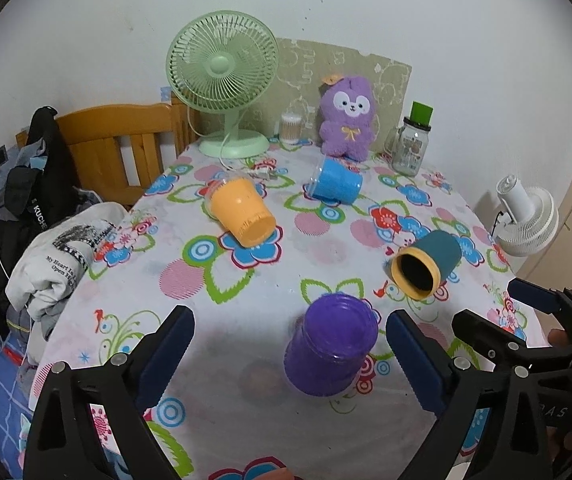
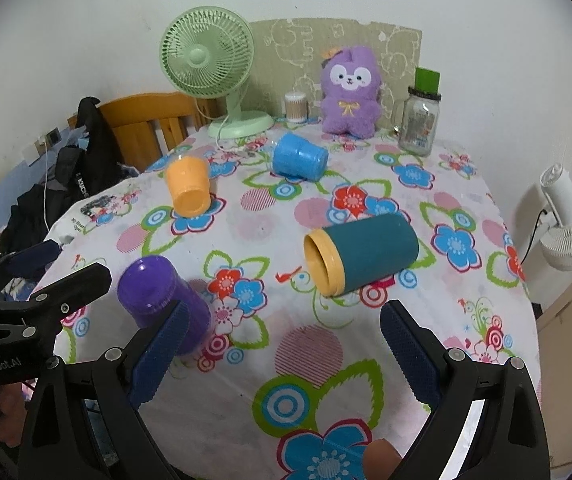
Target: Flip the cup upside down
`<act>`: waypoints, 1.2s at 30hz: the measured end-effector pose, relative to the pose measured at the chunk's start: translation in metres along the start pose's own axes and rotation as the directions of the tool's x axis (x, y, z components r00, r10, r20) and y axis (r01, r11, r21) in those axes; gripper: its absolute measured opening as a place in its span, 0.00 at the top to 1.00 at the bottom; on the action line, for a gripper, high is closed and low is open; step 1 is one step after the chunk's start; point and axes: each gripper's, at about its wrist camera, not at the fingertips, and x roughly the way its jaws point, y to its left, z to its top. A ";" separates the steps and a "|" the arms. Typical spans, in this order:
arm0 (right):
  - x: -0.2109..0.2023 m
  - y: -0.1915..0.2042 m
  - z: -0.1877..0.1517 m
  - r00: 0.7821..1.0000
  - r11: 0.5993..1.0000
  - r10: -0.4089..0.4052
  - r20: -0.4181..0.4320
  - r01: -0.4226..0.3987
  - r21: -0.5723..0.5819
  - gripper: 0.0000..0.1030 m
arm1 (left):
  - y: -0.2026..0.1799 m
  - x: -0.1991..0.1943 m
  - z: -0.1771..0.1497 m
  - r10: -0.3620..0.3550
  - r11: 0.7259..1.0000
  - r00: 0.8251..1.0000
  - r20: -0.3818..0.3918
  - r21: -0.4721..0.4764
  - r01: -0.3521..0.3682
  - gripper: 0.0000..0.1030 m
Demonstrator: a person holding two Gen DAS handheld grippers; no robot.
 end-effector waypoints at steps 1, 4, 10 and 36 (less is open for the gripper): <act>-0.001 0.001 0.001 1.000 1.000 -0.001 0.004 0.001 -0.003 0.05 | 0.001 -0.002 0.001 0.002 1.000 1.000 0.006 0.000 -0.002 0.05; -0.005 0.005 0.007 1.000 1.000 -0.005 0.020 0.005 -0.012 0.05 | 0.004 -0.007 0.005 0.009 1.000 1.000 0.027 -0.003 -0.008 0.04; -0.015 0.012 0.018 0.998 0.999 -0.021 0.056 0.022 -0.032 0.05 | 0.010 -0.018 0.012 0.011 1.000 0.998 0.068 -0.016 -0.010 0.02; -0.060 0.033 0.048 0.964 0.985 -0.157 0.214 0.170 -0.042 0.01 | 0.017 -0.064 0.035 0.029 0.999 0.969 0.247 -0.031 -0.022 0.00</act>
